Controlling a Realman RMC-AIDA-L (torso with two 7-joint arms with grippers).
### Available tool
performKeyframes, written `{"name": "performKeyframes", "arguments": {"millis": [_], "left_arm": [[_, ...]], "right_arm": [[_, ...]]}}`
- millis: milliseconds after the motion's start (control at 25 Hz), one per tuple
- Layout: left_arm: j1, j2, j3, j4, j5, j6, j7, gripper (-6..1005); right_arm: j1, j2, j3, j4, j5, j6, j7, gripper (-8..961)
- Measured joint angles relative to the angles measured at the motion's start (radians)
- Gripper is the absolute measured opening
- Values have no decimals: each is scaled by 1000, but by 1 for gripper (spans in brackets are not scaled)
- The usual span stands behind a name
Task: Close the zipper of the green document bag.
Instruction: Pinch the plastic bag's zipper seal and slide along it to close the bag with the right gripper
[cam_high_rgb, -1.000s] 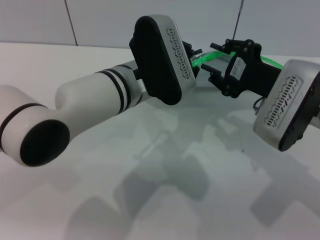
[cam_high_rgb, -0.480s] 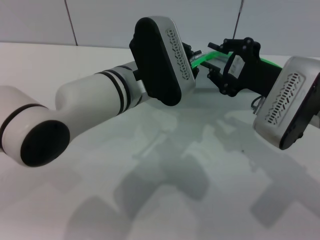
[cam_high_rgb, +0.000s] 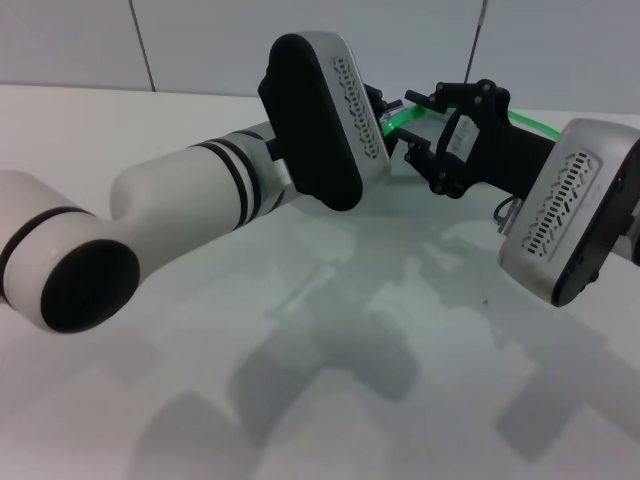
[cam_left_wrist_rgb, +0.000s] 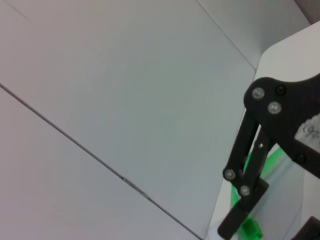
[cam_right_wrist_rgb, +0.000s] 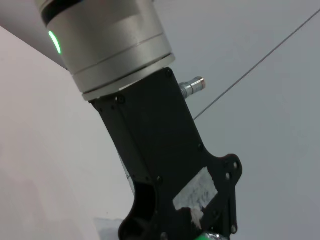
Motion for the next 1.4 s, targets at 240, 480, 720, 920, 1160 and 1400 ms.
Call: {"name": "performKeyframes", "arguments": {"millis": [240,480,720,920,1160,1400], "left_arm": [[0,0,3,3,2,0,0,54],[0,0,4,3,3,0,0,54],[0,0,4,5,3,0,0,54],[1,0,5,12,6,-3,0,54],[2,0,5,13,8,-9,0,54],[2,0,6,14,9,-9,2,54]], "right_arm": [[3,0,2,4,0,7,5,328],[3,-1,7,6,0,8,6,327],[4,-1,9,7,0,9,8,189],[7,-1,10,8,0,9,19,162],[9,-1,11,9,0,9,20,137],[9,-1,11,11,0,25,20,115]]}}
